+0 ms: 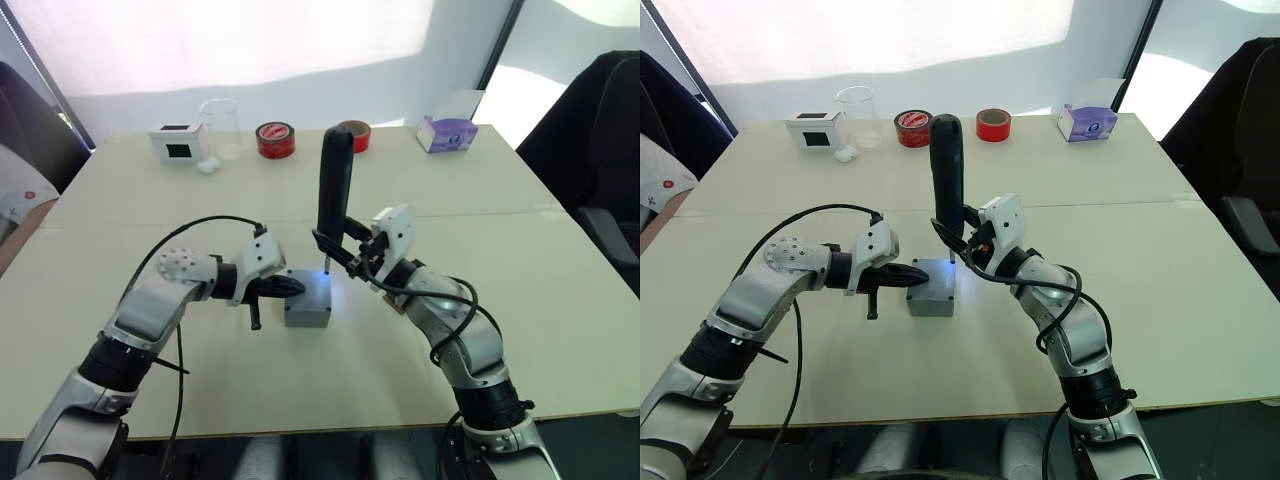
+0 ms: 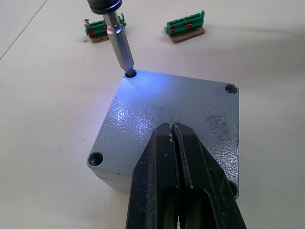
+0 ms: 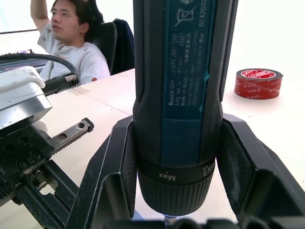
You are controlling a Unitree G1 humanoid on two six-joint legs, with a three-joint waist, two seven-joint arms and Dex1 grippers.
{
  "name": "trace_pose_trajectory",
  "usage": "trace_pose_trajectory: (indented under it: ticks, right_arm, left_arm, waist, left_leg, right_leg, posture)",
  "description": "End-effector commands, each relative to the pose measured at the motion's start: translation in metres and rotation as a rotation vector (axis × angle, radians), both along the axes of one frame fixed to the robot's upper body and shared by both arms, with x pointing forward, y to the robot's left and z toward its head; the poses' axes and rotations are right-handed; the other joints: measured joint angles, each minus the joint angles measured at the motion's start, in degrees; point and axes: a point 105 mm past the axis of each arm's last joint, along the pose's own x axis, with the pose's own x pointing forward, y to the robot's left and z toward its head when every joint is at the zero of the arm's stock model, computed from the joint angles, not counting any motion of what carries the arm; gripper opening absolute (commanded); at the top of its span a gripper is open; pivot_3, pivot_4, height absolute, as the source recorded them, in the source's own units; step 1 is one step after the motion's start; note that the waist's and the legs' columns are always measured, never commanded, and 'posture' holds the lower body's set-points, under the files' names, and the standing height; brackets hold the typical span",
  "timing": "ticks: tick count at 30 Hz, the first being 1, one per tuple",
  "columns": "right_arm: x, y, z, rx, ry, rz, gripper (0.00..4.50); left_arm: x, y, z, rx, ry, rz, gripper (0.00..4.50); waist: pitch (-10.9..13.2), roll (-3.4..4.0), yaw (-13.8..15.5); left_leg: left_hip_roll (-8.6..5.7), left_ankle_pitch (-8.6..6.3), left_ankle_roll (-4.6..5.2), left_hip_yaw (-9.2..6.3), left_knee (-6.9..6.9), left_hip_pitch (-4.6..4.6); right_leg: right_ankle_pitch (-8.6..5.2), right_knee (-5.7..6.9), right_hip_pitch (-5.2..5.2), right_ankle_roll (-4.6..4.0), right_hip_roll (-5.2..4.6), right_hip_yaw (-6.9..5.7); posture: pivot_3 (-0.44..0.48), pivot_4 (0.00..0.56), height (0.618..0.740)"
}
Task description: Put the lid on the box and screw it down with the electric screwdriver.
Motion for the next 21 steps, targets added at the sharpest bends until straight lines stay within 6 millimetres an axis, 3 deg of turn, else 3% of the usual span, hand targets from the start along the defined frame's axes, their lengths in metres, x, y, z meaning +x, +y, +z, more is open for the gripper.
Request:
trace_pose_trajectory:
  ticks: [1, 15, 21]
  right_arm:
    - [0.0, -0.008, -0.067, -0.127, 0.23, -0.045, 1.75]
    - [-0.001, -0.007, -0.062, -0.108, 0.223, -0.036, 1.75]
    - [0.001, -0.008, -0.044, -0.068, 0.174, -0.037, 1.75]
  left_arm:
    - [-0.003, 0.004, -0.014, 0.052, 0.04, 0.005, 0.0]
    - [-0.009, 0.004, -0.018, 0.057, 0.05, 0.01, 0.0]
    - [-0.006, 0.002, -0.018, 0.06, 0.047, 0.008, 0.0]
  waist:
    - [-0.01, 0.0, 0.02]
    - [-0.1, 0.02, 0.02]
    - [-0.09, 0.03, 0.08]
  left_leg:
    - [0.0, 0.0, 0.0, 0.0, 0.0, 0.0]
    - [0.03, -0.02, -0.01, -0.05, -0.11, 0.0]
    - [0.04, -0.02, -0.02, -0.09, -0.29, 0.0]
  right_leg:
    - [0.0, -0.01, 0.0, 0.0, 0.0, 0.0]
    - [-0.02, -0.15, 0.01, -0.03, -0.08, -0.01]
    - [-0.02, -0.32, 0.0, -0.07, -0.21, 0.03]
  posture:
    - [0.0, 0.15, 0.74]
    - [0.0, 0.15, 0.74]
    - [0.0, 0.15, 0.74]
